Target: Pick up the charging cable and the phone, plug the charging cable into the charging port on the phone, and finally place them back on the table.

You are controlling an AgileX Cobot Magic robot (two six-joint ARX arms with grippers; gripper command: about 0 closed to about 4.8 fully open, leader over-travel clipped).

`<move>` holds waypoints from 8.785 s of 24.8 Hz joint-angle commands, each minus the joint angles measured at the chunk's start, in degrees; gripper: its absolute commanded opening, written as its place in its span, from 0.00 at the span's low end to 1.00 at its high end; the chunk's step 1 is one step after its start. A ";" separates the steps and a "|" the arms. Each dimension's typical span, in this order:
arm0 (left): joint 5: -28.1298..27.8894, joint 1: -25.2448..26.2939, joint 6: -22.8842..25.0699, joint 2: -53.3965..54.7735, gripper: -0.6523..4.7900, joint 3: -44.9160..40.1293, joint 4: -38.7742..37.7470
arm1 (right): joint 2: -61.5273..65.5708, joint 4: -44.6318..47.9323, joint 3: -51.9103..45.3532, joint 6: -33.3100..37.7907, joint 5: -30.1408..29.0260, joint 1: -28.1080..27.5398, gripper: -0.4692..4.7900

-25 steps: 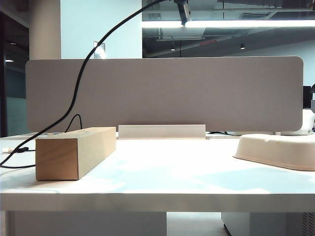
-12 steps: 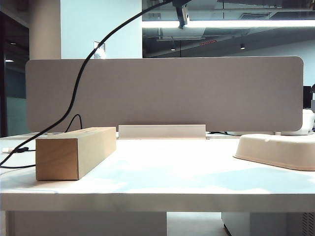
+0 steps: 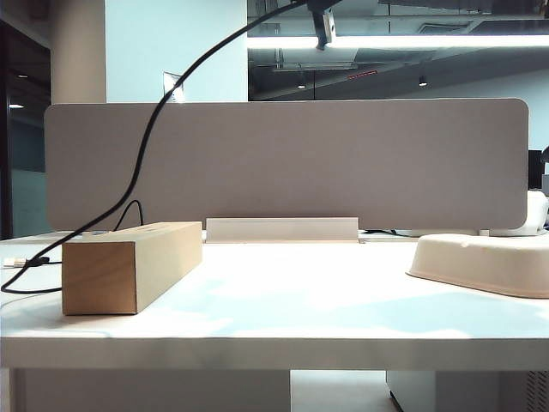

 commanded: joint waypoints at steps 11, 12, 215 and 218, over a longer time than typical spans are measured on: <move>-1.90 0.04 1.77 -0.28 0.11 0.22 -4.94 | -0.20 0.55 0.46 -1.95 0.74 -0.04 0.07; -1.86 0.04 1.77 -0.31 0.11 0.22 -4.83 | -0.20 0.39 0.46 -1.95 0.76 -0.04 0.07; -53.05 15.76 -2.40 -83.54 0.11 -45.20 -16.44 | -58.62 -72.26 -22.62 -49.99 33.53 -5.07 0.08; -53.59 15.76 -3.39 -84.59 0.11 -45.22 -17.42 | -58.64 -70.01 -24.00 -50.86 33.53 -5.07 0.08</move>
